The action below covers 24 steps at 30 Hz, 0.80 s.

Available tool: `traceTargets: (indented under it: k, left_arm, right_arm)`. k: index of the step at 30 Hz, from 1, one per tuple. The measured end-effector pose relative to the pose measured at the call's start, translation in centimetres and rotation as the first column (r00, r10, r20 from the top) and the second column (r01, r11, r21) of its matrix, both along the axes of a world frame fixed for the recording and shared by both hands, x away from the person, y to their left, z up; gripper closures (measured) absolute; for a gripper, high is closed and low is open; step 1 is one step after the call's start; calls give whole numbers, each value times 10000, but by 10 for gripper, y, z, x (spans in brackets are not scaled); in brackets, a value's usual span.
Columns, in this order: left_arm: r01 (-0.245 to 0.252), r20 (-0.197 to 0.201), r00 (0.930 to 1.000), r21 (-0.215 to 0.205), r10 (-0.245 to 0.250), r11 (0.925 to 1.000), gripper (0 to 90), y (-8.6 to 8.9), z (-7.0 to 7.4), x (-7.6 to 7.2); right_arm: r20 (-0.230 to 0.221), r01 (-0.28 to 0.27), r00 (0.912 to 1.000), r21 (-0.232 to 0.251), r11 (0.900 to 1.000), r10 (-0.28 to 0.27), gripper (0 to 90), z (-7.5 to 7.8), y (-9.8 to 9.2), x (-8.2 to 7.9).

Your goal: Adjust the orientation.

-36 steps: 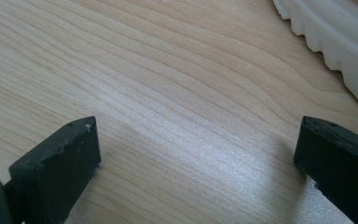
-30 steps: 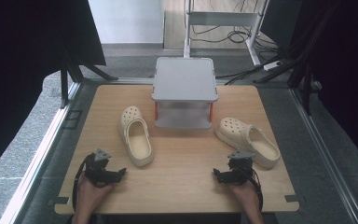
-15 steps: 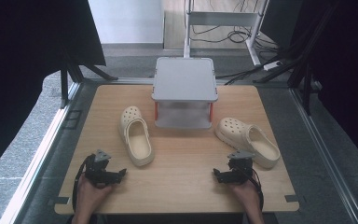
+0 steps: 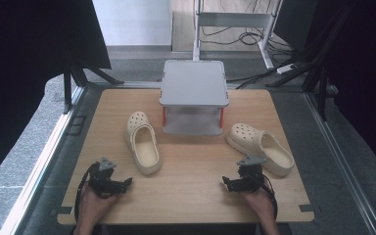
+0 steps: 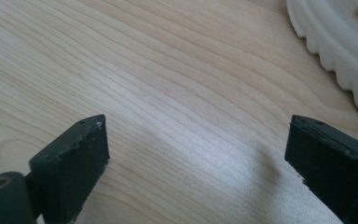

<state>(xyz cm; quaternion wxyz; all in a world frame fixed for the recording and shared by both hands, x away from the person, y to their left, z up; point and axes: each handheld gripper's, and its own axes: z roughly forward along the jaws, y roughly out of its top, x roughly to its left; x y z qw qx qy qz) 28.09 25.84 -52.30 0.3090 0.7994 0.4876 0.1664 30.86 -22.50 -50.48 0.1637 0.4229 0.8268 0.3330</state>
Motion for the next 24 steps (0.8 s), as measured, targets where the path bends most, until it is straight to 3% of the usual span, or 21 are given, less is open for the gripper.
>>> traceTargets:
  k: [9,14,24]
  left_arm:
    - [7,0,10000,-7,-7,10000,0,9,0,-6]
    - [-48,-2,10000,0,48,10000,0,15,0,-8]
    - [-3,-7,10000,25,3,10000,0,17,0,-8]
  right_arm:
    - [-61,-797,9968,148,9967,798,22,18,12,9]
    - [11,-1360,9907,257,9904,1360,25,35,32,20]
    - [-311,-1487,9881,513,9876,1504,56,55,74,44]
